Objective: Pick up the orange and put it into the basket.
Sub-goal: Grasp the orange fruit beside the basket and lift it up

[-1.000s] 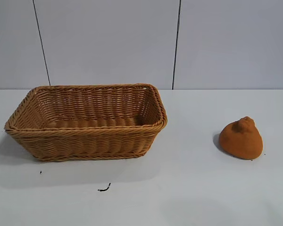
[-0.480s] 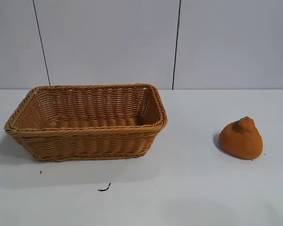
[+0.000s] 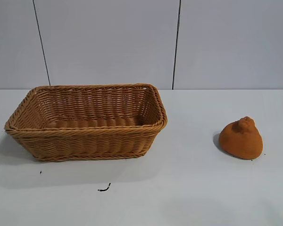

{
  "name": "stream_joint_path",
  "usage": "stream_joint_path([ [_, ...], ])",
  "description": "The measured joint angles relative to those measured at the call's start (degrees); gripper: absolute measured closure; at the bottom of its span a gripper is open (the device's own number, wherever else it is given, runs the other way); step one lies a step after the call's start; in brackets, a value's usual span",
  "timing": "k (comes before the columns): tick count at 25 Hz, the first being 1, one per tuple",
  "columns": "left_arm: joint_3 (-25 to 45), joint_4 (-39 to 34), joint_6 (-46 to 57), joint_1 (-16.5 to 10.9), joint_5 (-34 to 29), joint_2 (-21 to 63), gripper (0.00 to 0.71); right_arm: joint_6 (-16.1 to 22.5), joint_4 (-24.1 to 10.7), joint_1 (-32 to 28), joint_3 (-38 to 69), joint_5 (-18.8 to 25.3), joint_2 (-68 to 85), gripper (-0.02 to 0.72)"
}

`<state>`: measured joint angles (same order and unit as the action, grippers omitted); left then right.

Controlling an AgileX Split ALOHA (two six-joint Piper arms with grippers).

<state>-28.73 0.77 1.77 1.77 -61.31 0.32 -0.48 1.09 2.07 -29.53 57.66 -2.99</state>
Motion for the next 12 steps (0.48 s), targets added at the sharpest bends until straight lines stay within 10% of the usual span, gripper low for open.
stream_joint_path([
  [12, 0.00, 0.00, 0.00, 0.00, 0.00, 0.00, 0.044, 0.48, 0.00, 0.00, -15.53, -0.56, -35.53, 0.031],
])
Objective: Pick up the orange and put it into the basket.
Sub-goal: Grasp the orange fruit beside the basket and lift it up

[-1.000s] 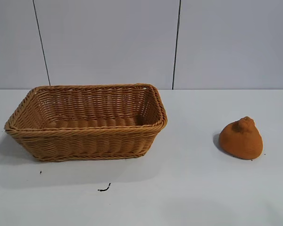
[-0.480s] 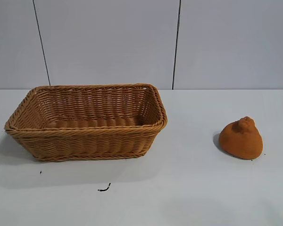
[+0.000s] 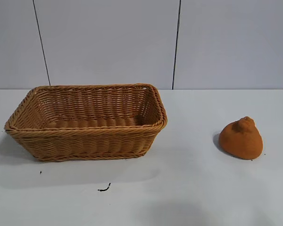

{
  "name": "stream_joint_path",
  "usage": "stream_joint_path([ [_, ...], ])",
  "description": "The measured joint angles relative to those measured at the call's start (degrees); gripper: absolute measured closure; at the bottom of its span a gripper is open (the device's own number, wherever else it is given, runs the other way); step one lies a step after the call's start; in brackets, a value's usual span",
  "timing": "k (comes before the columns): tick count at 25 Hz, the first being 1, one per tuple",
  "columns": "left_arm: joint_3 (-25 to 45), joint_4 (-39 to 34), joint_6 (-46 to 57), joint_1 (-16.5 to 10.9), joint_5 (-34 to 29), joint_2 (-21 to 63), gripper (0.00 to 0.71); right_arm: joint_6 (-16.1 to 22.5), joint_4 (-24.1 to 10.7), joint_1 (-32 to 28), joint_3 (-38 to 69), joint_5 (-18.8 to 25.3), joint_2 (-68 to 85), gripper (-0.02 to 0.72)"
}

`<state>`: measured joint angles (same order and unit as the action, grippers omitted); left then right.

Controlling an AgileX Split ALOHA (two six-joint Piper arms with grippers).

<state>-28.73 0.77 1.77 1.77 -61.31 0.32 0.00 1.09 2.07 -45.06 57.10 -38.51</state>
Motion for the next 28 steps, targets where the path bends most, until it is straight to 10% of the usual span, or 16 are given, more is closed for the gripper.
stream_joint_path([
  [28, 0.00, 0.00, 0.00, 0.00, 0.00, 0.00, 0.044, -0.33, 6.69, 0.00, -40.91, 3.11, -71.53, 0.031],
])
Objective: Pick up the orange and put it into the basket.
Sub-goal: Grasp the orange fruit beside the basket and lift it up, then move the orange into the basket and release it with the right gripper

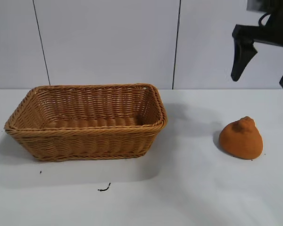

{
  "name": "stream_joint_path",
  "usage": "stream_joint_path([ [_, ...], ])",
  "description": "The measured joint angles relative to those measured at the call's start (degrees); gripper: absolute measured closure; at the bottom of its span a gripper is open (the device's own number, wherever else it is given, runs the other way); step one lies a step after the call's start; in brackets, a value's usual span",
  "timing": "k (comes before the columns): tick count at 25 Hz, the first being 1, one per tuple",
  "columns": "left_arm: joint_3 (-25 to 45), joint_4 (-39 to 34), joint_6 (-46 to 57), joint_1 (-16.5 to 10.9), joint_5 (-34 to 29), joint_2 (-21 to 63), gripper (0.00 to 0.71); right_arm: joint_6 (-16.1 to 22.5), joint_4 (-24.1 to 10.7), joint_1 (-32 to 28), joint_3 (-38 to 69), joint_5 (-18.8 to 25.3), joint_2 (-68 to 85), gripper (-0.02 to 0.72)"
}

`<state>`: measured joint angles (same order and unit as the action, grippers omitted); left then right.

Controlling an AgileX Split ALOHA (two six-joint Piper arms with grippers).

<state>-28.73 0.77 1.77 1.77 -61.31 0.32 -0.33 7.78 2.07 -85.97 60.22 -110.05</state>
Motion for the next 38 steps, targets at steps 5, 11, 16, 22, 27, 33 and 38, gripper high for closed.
stream_joint_path([
  [5, 0.00, 0.00, 0.00, 0.00, 0.00, 0.00, 0.044, 0.00, 0.25, 0.00, -0.16, -0.85, -7.85, 0.031],
  [11, 0.00, 0.00, 0.00, 0.00, 0.00, 0.00, 0.044, 0.00, 0.38, 0.00, -0.16, -3.50, -13.40, 0.034],
  [16, 0.00, 0.00, 0.00, 0.00, 0.00, 0.00, 0.044, 0.00, -0.51, 0.00, -0.28, -4.34, -13.60, 0.266],
  [22, 0.00, 0.00, 0.00, 0.00, 0.00, 0.00, 0.044, 0.00, -1.38, 0.00, -0.56, -3.86, -13.49, 0.661],
  [27, 0.00, 0.00, 0.00, 0.00, 0.00, 0.00, 0.044, -0.05, -1.56, 0.00, -3.60, -0.67, -13.32, 0.672],
  [33, 0.00, 0.00, 0.00, 0.00, 0.00, 0.00, 0.044, -0.05, -1.56, 0.00, -14.02, 7.37, -13.42, 0.672],
  [38, 0.00, 0.00, 0.00, 0.00, 0.00, 0.00, 0.044, 0.33, -1.56, 0.30, -24.29, 9.14, -13.17, 0.672],
])
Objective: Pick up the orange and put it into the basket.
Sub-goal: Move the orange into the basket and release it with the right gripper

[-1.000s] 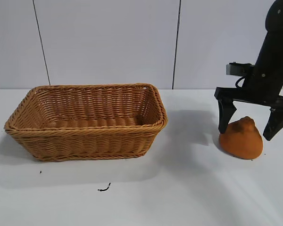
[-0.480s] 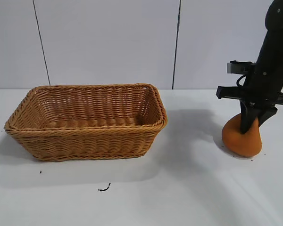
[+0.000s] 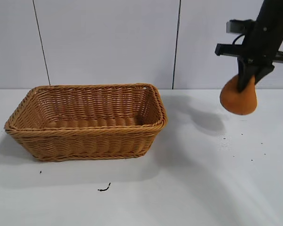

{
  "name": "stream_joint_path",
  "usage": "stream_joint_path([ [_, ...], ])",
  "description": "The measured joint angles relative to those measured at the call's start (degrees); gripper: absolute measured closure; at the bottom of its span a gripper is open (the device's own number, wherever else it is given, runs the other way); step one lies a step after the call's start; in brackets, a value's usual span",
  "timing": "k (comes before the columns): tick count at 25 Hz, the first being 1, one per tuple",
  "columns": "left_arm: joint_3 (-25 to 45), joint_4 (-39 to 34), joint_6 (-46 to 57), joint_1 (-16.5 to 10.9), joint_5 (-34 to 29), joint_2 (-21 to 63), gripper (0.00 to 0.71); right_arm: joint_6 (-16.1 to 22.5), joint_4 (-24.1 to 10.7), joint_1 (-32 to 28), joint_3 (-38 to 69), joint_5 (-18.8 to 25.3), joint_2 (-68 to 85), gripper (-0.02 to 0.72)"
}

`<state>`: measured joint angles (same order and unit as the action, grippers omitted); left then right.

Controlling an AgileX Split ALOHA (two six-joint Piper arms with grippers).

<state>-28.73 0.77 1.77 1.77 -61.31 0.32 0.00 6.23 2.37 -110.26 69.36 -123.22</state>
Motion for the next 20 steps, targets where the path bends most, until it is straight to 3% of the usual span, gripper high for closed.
stream_joint_path([
  [7, 0.00, 0.00, 0.00, 0.00, 0.00, 0.00, 0.044, 1.25, -0.01, 5.28, -8.37, 0.31, 1.07, 0.672],
  [14, 0.00, 0.00, 0.00, 0.00, 0.00, 0.00, 0.044, 2.51, -0.01, 15.36, -9.46, 0.43, 1.07, 0.672],
  [20, 0.00, 0.00, 0.00, 0.00, 0.00, 0.00, 0.044, 3.93, 0.04, 24.67, -9.46, -4.68, 1.07, 0.672],
])
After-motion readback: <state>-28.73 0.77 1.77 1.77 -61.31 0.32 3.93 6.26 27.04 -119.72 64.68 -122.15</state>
